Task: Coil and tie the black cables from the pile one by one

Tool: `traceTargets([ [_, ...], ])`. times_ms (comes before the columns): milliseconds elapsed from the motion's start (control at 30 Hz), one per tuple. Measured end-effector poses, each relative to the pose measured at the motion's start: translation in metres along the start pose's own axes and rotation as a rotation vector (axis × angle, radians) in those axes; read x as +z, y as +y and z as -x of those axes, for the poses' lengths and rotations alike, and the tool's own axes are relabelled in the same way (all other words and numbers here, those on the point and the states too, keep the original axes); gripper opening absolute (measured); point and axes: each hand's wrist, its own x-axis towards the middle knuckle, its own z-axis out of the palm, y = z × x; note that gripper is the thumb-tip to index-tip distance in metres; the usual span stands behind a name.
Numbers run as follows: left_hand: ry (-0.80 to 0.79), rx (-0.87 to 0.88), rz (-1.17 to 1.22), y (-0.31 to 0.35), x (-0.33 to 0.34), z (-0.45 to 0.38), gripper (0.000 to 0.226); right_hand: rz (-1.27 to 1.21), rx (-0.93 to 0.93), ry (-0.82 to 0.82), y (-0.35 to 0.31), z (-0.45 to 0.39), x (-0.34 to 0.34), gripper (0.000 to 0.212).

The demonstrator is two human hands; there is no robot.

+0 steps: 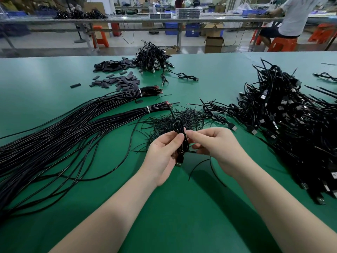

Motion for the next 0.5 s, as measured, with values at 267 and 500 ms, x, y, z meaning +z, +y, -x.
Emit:
traceTargets([
  [267,0.018,0.011,0.019,-0.0021,-0.0006,-0.0009,0.025,-0.094,0.053,-0.021,-0.0035,0.003,0.0018,0.006],
  [500,0.024,0.011,-0.022,-0.0027,0.0005,-0.001,0.024,-0.094,-0.032,0.018,-0.0008,0.003,0.0034,0.007],
])
